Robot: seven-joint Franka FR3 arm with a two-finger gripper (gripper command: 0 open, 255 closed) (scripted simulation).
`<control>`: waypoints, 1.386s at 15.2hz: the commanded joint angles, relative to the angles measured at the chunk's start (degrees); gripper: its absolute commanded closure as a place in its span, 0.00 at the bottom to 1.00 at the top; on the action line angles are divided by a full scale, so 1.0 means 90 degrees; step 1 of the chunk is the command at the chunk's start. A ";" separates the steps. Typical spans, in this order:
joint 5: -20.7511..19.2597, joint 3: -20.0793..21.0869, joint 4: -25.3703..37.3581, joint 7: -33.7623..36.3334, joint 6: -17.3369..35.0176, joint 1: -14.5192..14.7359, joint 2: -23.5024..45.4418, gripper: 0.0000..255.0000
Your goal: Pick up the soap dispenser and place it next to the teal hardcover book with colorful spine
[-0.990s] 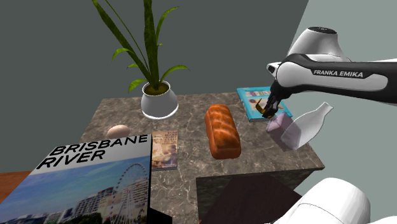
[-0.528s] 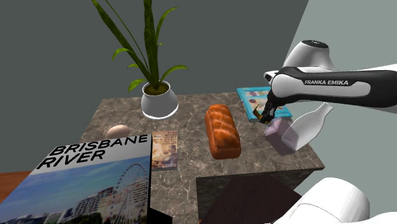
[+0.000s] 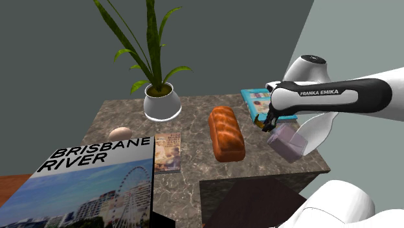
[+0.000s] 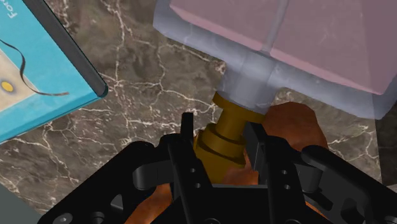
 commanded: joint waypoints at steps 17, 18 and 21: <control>-0.0063 0.0132 0.0065 0.0026 -0.0285 -0.0131 -0.0228 0.00; -0.0082 0.0260 0.0157 0.0060 -0.0565 -0.0209 -0.0415 0.00; -0.0083 0.0360 0.0236 0.0078 -0.0780 -0.0266 -0.0550 0.00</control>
